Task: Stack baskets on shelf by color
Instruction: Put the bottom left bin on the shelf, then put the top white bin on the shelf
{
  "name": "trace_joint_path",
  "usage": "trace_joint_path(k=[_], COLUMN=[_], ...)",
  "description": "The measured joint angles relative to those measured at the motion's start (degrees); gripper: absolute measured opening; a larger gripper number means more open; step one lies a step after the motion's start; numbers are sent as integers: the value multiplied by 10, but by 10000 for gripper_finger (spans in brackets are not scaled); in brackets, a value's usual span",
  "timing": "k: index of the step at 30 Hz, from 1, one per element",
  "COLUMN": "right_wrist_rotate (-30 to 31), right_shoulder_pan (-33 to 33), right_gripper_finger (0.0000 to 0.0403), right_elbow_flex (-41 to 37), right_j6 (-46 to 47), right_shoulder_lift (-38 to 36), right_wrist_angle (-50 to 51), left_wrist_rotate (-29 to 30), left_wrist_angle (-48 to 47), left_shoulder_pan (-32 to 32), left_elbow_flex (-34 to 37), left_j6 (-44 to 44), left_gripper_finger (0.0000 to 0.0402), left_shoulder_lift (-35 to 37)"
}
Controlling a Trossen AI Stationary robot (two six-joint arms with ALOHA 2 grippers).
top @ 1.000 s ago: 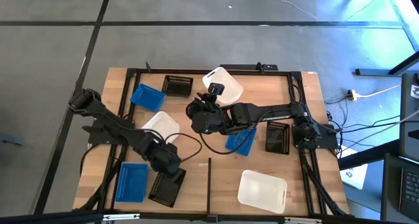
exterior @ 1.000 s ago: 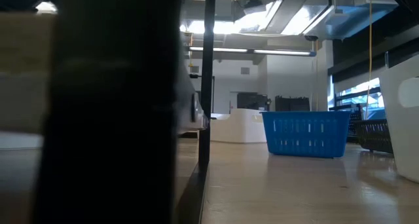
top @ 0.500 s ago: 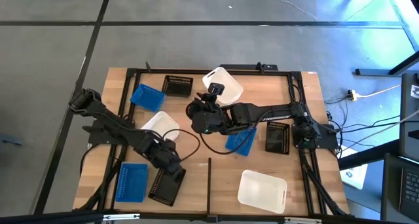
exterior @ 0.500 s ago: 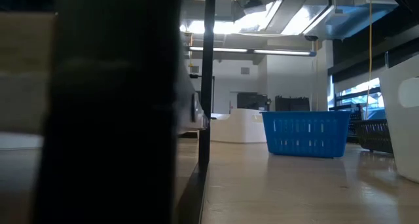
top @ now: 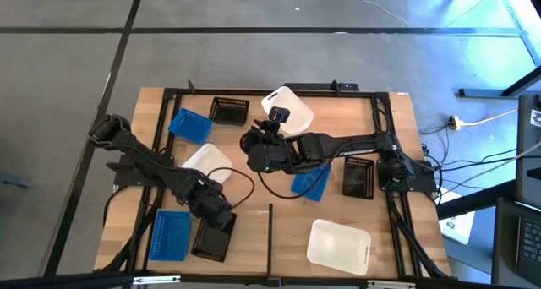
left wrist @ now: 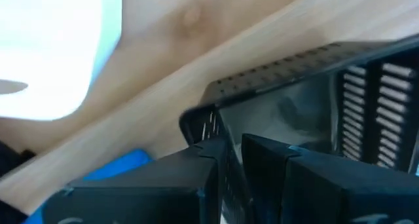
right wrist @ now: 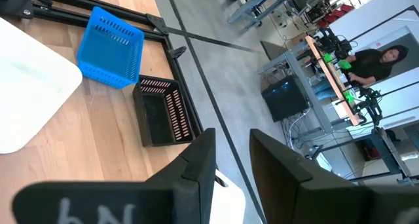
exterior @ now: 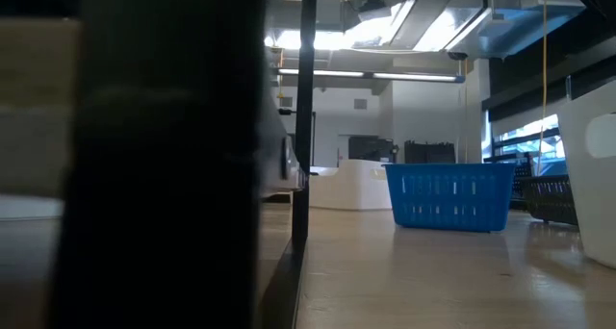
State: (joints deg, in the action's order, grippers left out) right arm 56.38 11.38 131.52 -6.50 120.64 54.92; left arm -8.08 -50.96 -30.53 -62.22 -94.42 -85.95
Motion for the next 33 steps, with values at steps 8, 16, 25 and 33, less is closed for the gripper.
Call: trace_joint_path(k=[8, 16, 25, 33], right_wrist_rotate=[0, -6, -161, -405], right_shoulder_pan=[-3, -11, -44, -144], right_gripper_finger=[97, 97, 97, 97], right_elbow_flex=[0, 0, 0, -2], right_j6=[0, -6, -26, 2], right_shoulder_lift=[0, -15, -75, -100], right_wrist_angle=[0, 9, 49, 219], left_wrist_rotate=[-30, 39, 156, 176], left_wrist_angle=[-5, -52, -304, -341], left_shoulder_pan=[-13, -13, 8, 57], left_elbow_flex=[0, -51, -188, -211], left_j6=[-15, -12, 1, 68], left_gripper_finger=[42, 42, 42, 42], left_shoulder_lift=[0, 31, 37, 38])
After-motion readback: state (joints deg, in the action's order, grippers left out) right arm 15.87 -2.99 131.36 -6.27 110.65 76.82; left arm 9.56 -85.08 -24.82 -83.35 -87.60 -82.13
